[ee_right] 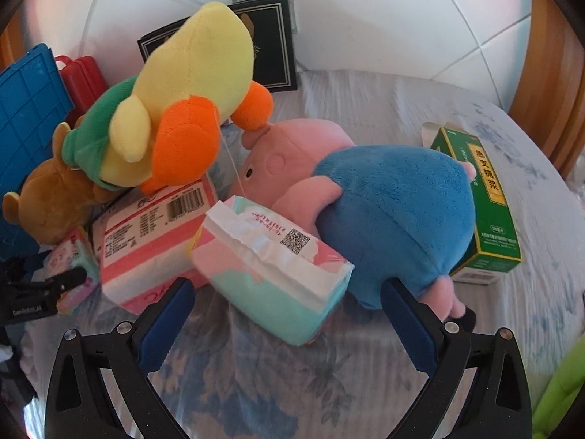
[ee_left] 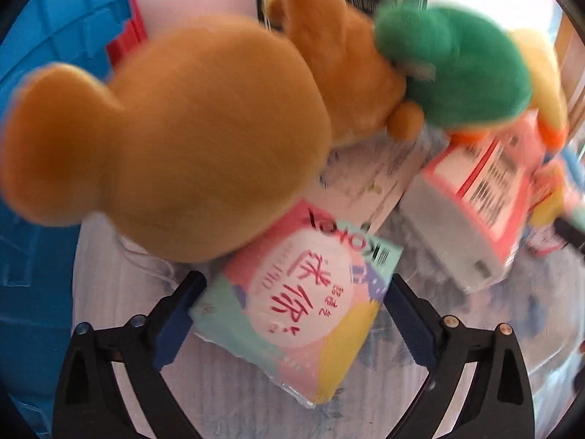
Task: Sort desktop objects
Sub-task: 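Grasp the Kotex pad pack with the left tool while the right tool grasps the pink-teal tissue pack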
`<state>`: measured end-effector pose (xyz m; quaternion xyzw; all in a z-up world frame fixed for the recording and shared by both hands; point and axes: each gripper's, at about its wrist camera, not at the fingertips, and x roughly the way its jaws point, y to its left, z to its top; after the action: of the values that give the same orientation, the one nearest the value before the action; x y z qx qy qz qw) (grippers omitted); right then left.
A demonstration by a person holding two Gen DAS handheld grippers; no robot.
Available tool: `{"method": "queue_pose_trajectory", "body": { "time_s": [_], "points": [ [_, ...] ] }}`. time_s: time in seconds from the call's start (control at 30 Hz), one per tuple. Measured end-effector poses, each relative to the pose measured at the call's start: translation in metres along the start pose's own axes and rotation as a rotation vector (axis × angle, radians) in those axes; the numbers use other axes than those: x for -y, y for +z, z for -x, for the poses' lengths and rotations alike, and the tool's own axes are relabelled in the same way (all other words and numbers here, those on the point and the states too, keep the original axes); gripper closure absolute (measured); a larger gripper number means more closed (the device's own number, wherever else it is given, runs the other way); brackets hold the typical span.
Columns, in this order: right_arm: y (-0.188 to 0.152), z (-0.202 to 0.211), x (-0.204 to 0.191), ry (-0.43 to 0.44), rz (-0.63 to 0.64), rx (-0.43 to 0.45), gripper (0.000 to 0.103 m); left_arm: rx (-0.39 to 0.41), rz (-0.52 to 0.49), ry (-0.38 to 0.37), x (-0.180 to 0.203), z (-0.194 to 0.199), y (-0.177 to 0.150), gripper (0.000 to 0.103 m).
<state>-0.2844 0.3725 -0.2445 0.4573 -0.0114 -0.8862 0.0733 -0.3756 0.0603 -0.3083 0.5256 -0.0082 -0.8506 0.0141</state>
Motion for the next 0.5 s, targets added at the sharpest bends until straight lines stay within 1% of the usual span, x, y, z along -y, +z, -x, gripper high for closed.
{"method": "queue_pose_trajectory", "body": {
  "time_s": [0.03,0.07,0.13,0.2,0.33,0.43,0.5],
  "points": [
    [0.0,-0.001,0.0,0.006,-0.002,0.001,0.0,-0.003,-0.014,0.008,0.003,-0.003,-0.003,0.007],
    [-0.001,-0.002,0.001,0.018,-0.008,-0.002,0.0,-0.006,-0.012,0.014,0.006,-0.005,-0.008,0.012],
    [-0.001,-0.005,0.003,0.038,-0.024,-0.022,0.0,0.005,0.023,-0.007,0.004,-0.002,-0.013,0.017],
    [-0.002,-0.007,0.003,0.038,-0.042,-0.039,0.0,0.009,0.027,-0.014,0.003,0.001,-0.015,0.021],
    [-0.002,-0.005,-0.002,0.047,-0.066,-0.034,0.0,0.003,0.04,-0.007,0.005,0.004,-0.017,0.021],
    [0.001,-0.012,-0.005,0.037,-0.073,-0.043,0.0,0.001,0.049,0.001,0.009,0.006,-0.018,0.021],
    [0.003,-0.015,-0.006,0.034,-0.084,-0.05,0.003,0.005,0.046,-0.003,0.011,0.01,-0.021,0.021]
  ]
}}
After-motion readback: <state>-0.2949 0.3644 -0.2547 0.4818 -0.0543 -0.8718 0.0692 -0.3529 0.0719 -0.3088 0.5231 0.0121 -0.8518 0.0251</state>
